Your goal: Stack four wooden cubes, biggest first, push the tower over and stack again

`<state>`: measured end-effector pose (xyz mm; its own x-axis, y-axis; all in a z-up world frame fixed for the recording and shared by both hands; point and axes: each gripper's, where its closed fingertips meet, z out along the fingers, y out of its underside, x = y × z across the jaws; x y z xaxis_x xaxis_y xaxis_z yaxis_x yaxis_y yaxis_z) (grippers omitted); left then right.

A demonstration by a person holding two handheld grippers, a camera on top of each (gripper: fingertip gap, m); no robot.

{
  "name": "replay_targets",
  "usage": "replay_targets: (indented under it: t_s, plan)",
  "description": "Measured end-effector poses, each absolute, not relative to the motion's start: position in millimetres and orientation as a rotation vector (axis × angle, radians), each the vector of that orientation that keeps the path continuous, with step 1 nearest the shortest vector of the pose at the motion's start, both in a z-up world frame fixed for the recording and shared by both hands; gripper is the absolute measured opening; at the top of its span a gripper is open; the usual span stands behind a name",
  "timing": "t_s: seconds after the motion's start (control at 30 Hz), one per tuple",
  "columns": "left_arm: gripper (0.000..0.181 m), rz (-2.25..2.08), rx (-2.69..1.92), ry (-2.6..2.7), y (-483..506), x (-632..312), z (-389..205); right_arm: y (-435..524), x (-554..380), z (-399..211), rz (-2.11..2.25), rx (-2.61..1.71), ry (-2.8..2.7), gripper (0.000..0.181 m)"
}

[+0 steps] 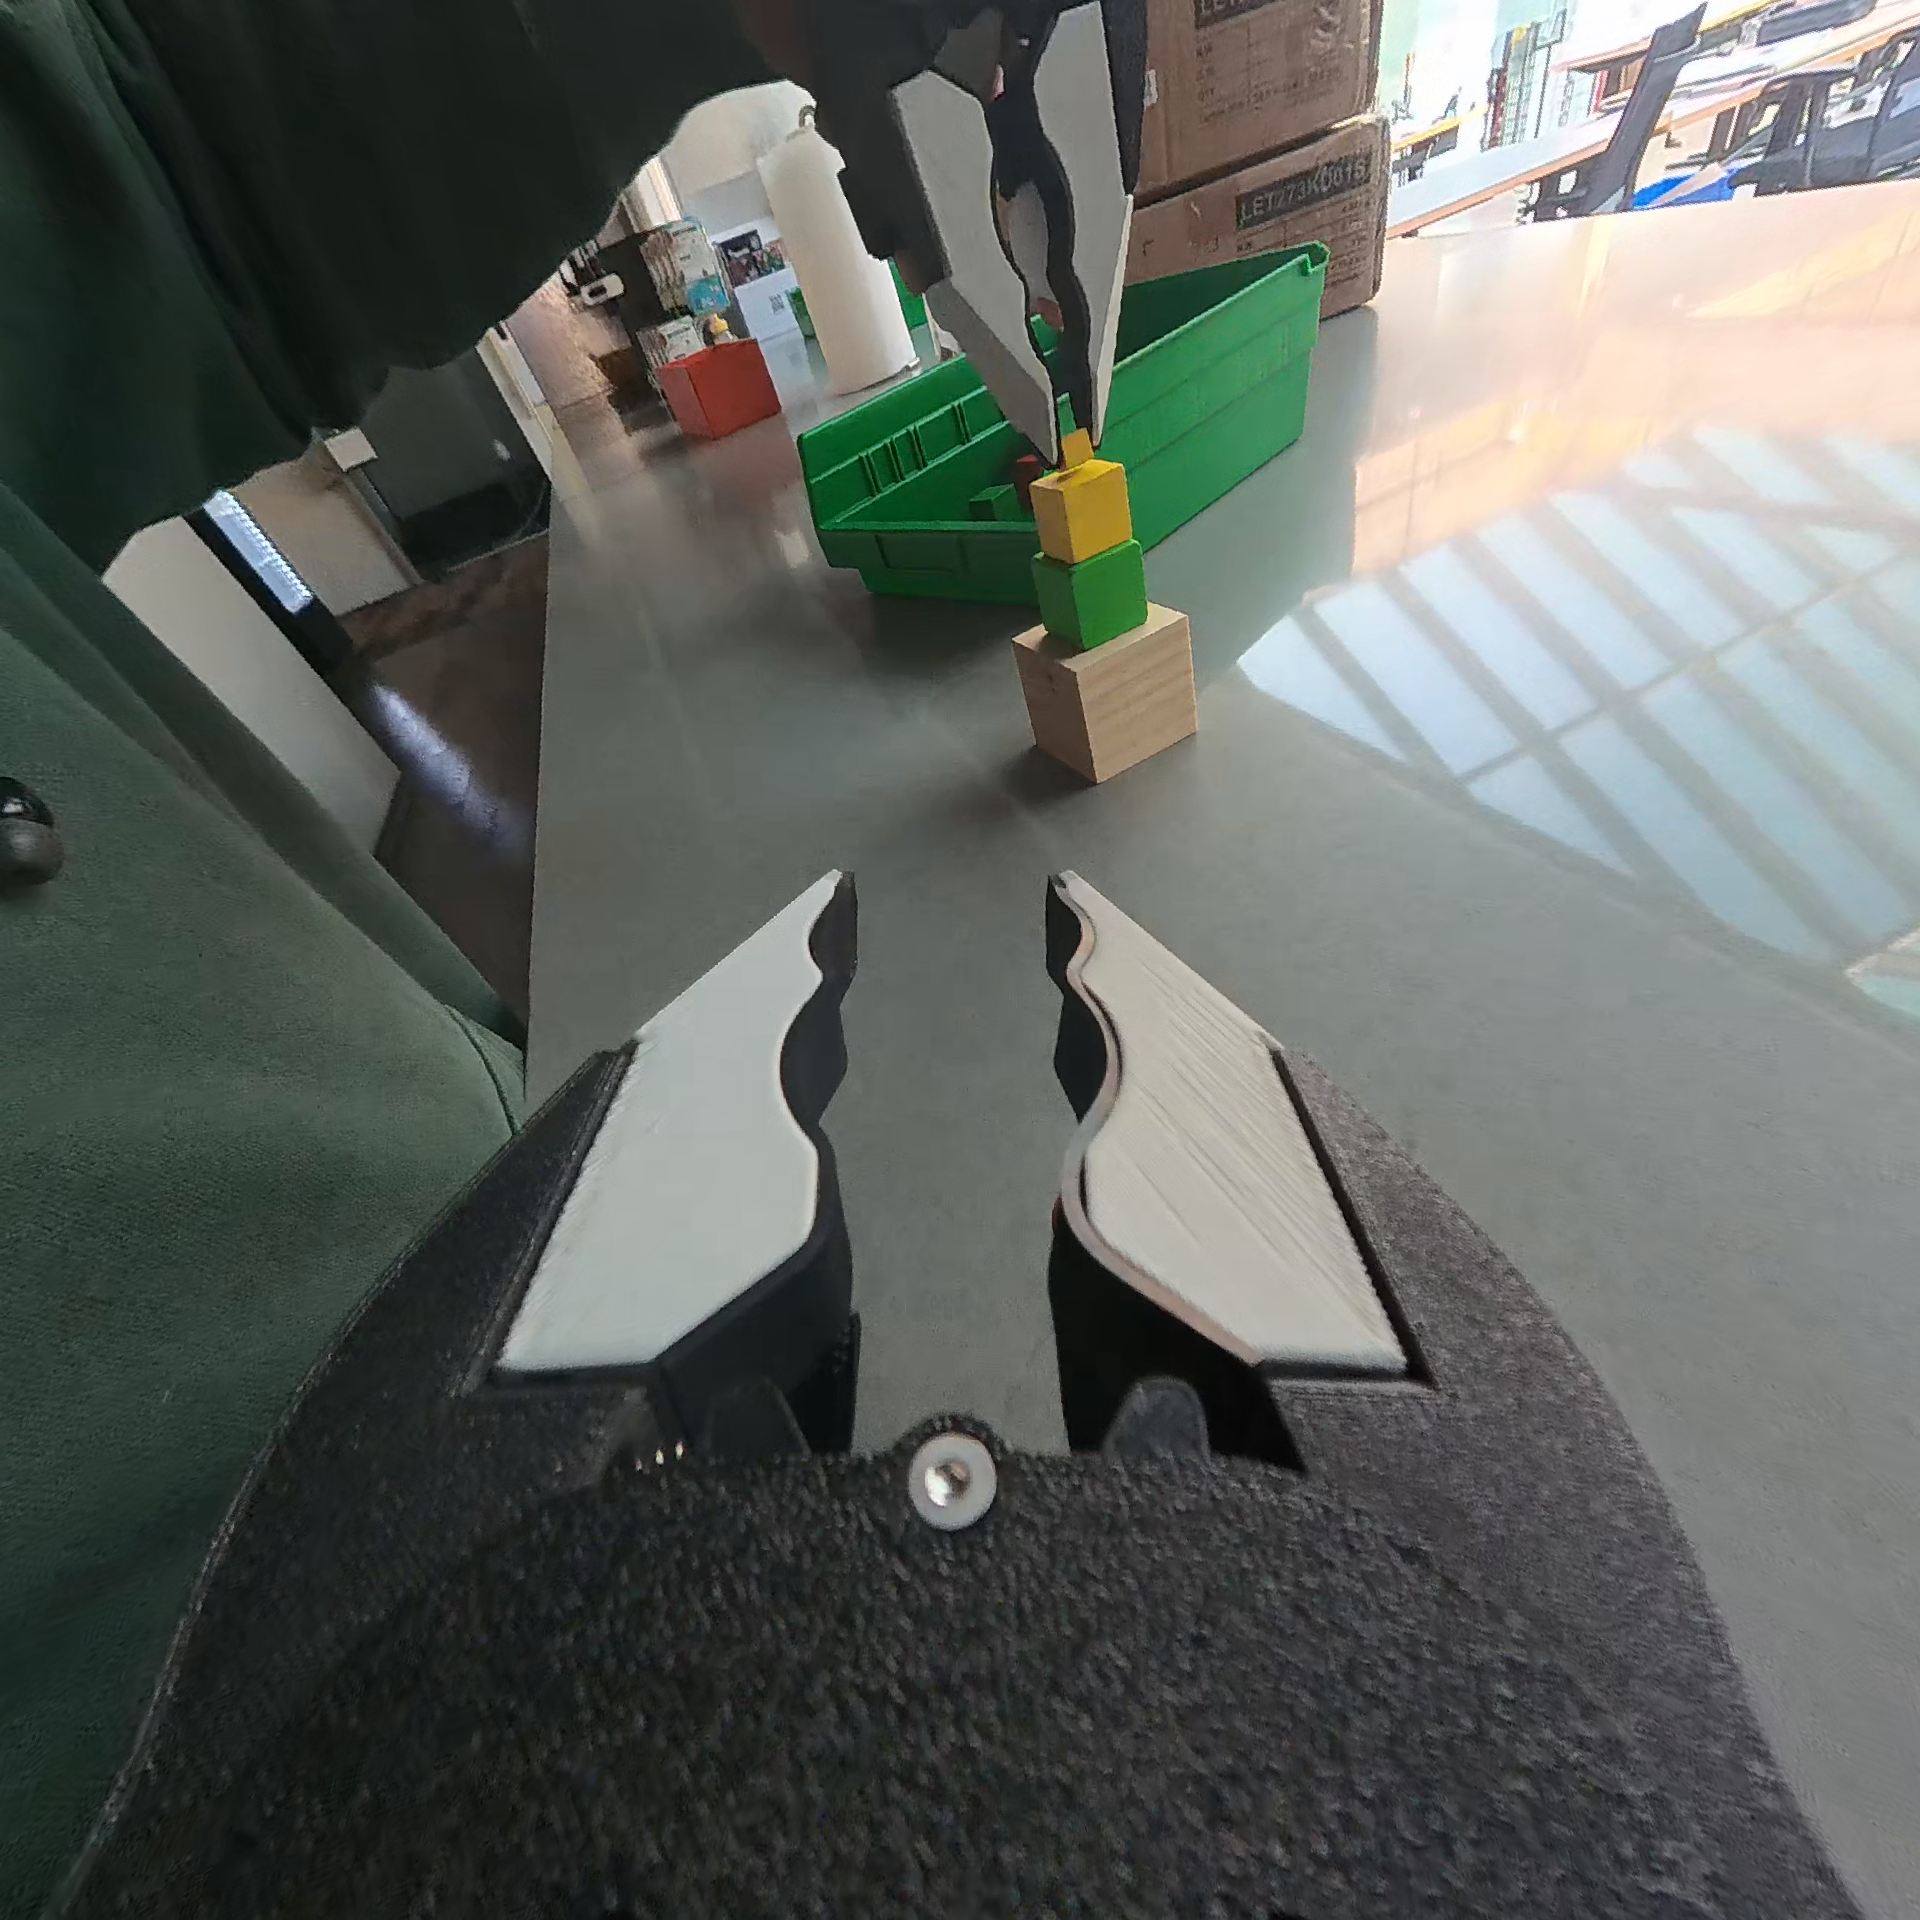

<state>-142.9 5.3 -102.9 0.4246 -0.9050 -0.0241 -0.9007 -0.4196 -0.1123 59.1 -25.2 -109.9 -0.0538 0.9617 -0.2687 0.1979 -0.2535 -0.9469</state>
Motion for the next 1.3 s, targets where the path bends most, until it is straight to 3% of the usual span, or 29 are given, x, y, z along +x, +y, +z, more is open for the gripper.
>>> replay_targets:
  t_s: [0.63,1.3]
  plan:
    - [0.013,-0.052,-2.569,1.632,8,-142,-104,-23,60,-115,1.383,-1.528,-1.261,0.036]
    - [0.038,-0.014,-2.552,1.606,7,-144,-89,-26,58,-119,1.391,-1.536,-1.272,0.036]
